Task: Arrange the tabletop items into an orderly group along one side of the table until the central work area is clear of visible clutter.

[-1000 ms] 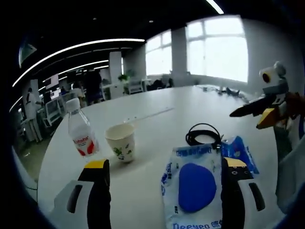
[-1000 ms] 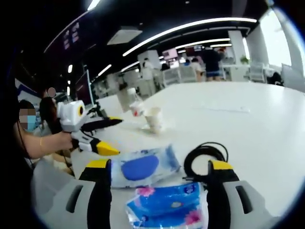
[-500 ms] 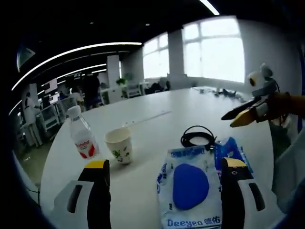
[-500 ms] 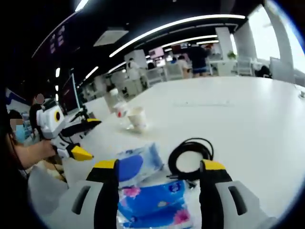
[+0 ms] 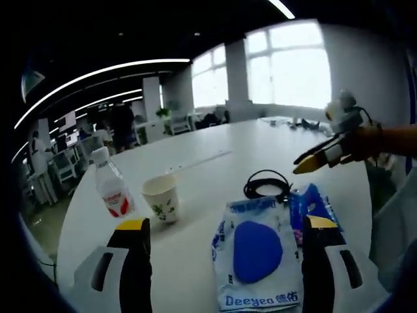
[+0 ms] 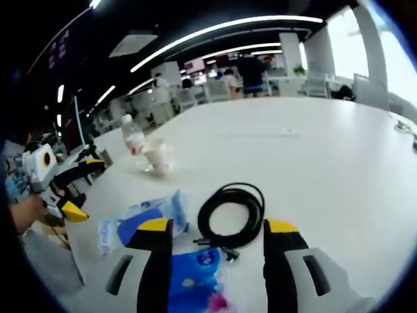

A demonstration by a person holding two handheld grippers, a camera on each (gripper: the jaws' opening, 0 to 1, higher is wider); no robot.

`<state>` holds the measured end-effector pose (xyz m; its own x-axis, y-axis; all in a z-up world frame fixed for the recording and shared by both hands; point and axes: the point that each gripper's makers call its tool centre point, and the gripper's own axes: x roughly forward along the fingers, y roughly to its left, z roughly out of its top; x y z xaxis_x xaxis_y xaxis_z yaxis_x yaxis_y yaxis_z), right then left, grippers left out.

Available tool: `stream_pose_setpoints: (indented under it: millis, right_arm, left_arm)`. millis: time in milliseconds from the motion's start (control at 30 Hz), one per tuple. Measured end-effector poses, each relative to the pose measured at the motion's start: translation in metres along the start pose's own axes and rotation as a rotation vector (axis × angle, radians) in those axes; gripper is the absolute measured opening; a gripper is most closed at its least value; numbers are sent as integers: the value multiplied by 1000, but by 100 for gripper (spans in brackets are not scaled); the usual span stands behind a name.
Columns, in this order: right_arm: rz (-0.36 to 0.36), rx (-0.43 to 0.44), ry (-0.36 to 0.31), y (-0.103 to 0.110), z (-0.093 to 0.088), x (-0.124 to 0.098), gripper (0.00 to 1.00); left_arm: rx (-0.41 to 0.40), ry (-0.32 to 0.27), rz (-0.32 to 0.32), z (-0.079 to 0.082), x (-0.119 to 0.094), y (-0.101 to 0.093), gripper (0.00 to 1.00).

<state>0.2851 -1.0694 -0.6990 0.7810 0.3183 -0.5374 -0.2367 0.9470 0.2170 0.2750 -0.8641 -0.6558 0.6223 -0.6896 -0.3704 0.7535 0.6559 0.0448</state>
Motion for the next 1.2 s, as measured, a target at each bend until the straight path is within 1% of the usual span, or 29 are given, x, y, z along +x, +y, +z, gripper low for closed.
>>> stream_pose_setpoints:
  millis: [67,167,333,433,633,700,800,867,933,1200]
  right_arm:
    - [-9,4,6,-4,-1,3,48]
    - [-40,11,7,-14,-2,8,47]
    - [-74,15,57,-26,-14,16,45]
    - [-79,30,72,-29,-18,19,43]
    - [-101,27,106,-35,-25,29,39]
    - [-117,31,110,-38,-26,32,36]
    - [-145,37,120,-42,-27,36,35]
    - [-150,46,114,-42,-26,38,33]
    - [-162,51,122,-43,-28,41,31]
    - [-220,97,142,-49,-33,50,28]
  left_arm:
    - [1,-2,1,0,0,-1,96]
    - [-4,-4,1,1,-1,-2,96]
    - [-4,3,12,1,-5,1,95]
    - [-8,2,11,1,-7,1,95]
    - [-7,15,18,-2,-9,2,94]
    - [-13,13,18,-2,-10,1,94]
    - [-3,9,22,-1,-11,1,93]
    - [11,10,25,-2,-12,2,93]
    - [11,12,30,-3,-13,3,92]
    - [27,20,36,-6,-16,6,92]
